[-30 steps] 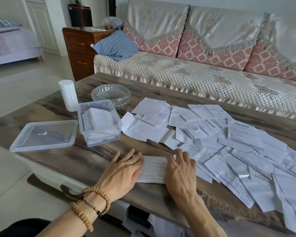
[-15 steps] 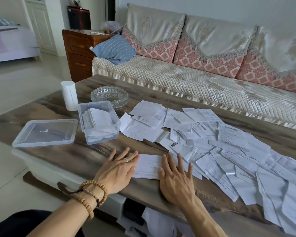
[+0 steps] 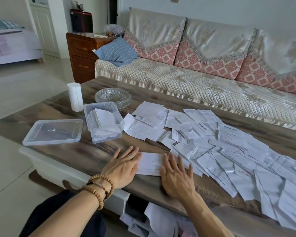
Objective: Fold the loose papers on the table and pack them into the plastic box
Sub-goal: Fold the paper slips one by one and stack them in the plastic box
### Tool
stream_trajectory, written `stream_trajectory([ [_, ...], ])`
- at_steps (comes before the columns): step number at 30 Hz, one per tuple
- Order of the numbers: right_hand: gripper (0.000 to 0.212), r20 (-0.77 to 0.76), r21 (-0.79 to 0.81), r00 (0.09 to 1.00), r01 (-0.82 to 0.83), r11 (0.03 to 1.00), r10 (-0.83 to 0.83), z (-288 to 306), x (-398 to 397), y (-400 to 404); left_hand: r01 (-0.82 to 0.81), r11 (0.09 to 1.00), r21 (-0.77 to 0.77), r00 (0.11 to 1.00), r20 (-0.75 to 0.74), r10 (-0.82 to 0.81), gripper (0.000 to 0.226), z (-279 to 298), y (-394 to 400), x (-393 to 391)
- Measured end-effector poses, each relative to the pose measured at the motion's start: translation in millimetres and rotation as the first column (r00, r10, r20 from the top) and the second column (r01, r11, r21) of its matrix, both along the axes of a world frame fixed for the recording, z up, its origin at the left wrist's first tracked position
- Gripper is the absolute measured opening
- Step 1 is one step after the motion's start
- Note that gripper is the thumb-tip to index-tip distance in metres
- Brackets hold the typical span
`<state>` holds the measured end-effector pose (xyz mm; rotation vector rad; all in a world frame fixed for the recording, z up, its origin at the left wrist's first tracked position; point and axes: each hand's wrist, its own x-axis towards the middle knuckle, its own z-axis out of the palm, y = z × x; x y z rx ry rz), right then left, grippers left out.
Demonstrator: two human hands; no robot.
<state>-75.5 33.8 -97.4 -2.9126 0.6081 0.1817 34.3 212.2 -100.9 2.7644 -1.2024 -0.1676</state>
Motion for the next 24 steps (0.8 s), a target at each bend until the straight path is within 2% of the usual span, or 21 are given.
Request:
stream_trajectory([
  [3, 0.052, 0.042, -0.037, 0.998, 0.056, 0.998, -0.055, 5, -19, -14, -0.013, 1.000, 0.010, 1.000, 0.009, 0.013, 0.054, 0, -1, -3],
  [5, 0.046, 0.240, -0.001, 0.959, 0.152, 0.988, -0.148, 11, -24, -9, -0.020, 1.000, 0.006, 1.000, 0.005, 0.020, 0.055, 1, -1, -4],
  [6, 0.042, 0.379, 0.126, 0.892, 0.214, 0.969, -0.246, 16, -24, -3, -0.021, 1.000, 0.003, 1.000, 0.009, 0.021, 0.055, 2, -1, -3],
  [7, 0.040, 0.455, 0.329, 0.801, 0.254, 0.909, -0.388, 23, -21, 5, -0.017, 1.000, 0.005, 1.000, 0.013, 0.017, 0.055, 3, -1, -3],
  [8, 0.038, 0.435, 0.558, 0.721, 0.255, 0.790, -0.540, 31, -17, 14, -0.011, 1.000, 0.012, 1.000, 0.014, 0.011, 0.055, 3, -1, -3],
  [9, 0.040, 0.342, 0.745, 0.672, 0.232, 0.625, -0.657, 37, -12, 20, -0.009, 1.000, 0.017, 1.000, 0.014, 0.009, 0.056, 2, -1, -3],
  [10, 0.043, 0.240, 0.860, 0.646, 0.205, 0.467, -0.725, 41, -7, 25, -0.009, 1.000, 0.020, 1.000, 0.016, 0.009, 0.057, 1, -1, -3],
  [11, 0.046, 0.163, 0.911, 0.636, 0.196, 0.362, -0.754, 43, -1, 28, -0.013, 1.000, 0.018, 1.000, 0.022, 0.012, 0.059, -1, -1, -2],
  [12, 0.049, 0.115, 0.930, 0.631, 0.203, 0.306, -0.767, 45, 3, 28, -0.015, 1.000, 0.010, 1.000, 0.025, 0.015, 0.065, -2, 0, -2],
  [15, 0.059, 0.046, 0.937, 0.598, 0.251, 0.242, -0.800, 43, 14, 24, -0.021, 0.999, -0.035, 1.000, 0.010, 0.021, 0.087, -4, -1, -1],
  [16, 0.062, 0.046, 0.937, 0.587, 0.255, 0.239, -0.808, 41, 16, 22, -0.028, 0.998, -0.058, 1.000, -0.002, 0.028, 0.085, -4, -1, -1],
  [19, 0.064, 0.010, 0.926, 0.600, 0.297, 0.235, -0.800, 37, 21, 15, -0.052, 0.992, -0.111, 0.998, -0.036, 0.048, 0.057, -1, -1, 0],
  [21, 0.051, -0.037, 0.942, 0.657, 0.275, 0.194, -0.753, 37, 25, 14, -0.050, 0.989, -0.141, 0.998, -0.052, 0.044, 0.050, -2, -1, -1],
  [22, 0.039, -0.044, 0.950, 0.700, 0.251, 0.188, -0.713, 38, 27, 16, -0.043, 0.987, -0.153, 0.998, -0.054, 0.035, 0.048, 0, -1, -2],
  [24, 0.014, -0.022, 0.933, 0.795, 0.235, 0.274, -0.607, 39, 25, 22, -0.044, 0.978, -0.205, 0.996, -0.079, 0.029, 0.045, 4, -1, -4],
])
